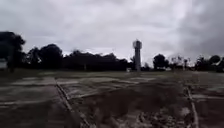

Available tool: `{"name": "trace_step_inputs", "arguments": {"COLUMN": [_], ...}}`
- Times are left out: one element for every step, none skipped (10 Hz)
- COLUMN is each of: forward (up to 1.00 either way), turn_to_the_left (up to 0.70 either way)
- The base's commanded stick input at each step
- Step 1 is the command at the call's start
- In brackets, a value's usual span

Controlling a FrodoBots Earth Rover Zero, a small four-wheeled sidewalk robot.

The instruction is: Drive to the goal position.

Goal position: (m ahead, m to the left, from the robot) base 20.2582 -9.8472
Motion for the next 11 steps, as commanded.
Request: {"name": "trace_step_inputs", "arguments": {"forward": [0.7,0.7,0.7,0.7,0.7,0.7,0.7,0.7,0.7,0.7,0.7], "turn_to_the_left": [0.0,0.0,0.0,0.0,0.0,0.0,0.0,0.0,0.0,0.0,0.0]}}
